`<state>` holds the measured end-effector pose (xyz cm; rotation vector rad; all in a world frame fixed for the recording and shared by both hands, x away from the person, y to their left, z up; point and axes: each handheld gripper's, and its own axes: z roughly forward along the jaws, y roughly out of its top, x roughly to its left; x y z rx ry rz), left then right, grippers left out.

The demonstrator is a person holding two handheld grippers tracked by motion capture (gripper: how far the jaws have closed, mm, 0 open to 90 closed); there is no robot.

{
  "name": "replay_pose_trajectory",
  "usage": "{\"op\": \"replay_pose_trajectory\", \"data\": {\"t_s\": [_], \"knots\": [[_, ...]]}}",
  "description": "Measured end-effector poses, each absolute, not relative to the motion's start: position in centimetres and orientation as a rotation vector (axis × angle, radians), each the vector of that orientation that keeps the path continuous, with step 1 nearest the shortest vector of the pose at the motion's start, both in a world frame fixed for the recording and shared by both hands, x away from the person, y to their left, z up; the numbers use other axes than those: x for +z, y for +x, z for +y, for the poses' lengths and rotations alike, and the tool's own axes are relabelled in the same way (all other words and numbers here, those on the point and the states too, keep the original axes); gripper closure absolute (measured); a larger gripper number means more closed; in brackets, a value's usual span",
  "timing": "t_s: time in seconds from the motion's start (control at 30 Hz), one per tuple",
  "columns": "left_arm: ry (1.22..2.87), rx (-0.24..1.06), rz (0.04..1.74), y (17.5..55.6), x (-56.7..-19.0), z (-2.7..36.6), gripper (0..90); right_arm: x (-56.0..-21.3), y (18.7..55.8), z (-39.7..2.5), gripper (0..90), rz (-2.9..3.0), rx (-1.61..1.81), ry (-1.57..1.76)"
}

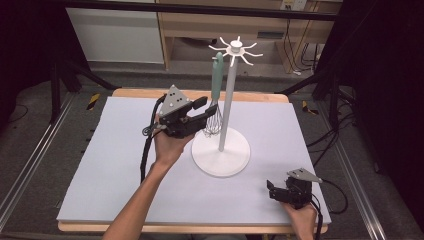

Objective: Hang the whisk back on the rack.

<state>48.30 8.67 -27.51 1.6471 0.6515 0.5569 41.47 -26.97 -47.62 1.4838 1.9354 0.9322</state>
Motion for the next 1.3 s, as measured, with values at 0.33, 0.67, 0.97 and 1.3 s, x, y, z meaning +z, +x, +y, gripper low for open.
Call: {"op": "replay_pose_trajectory", "data": {"t_s": [0.33,0.67,0.97,1.3], "knots": [[1.69,0.547,0.666,47.0,-30.0,10.6,53.5,-47.6,41.5,-27.1,9.0,1.933,0.928,1.483],[1.752,0.567,0.707,46.6,-32.8,12.3,49.2,-47.6,41.4,-27.0,9.0,1.928,0.928,1.484],[1.751,0.569,0.778,46.5,-35.7,14.5,46.9,-47.6,41.4,-27.0,9.0,1.926,0.928,1.484],[1.785,0.574,0.837,45.8,-38.3,16.6,43.9,-47.6,41.4,-27.1,8.9,1.923,0.927,1.49]]}}
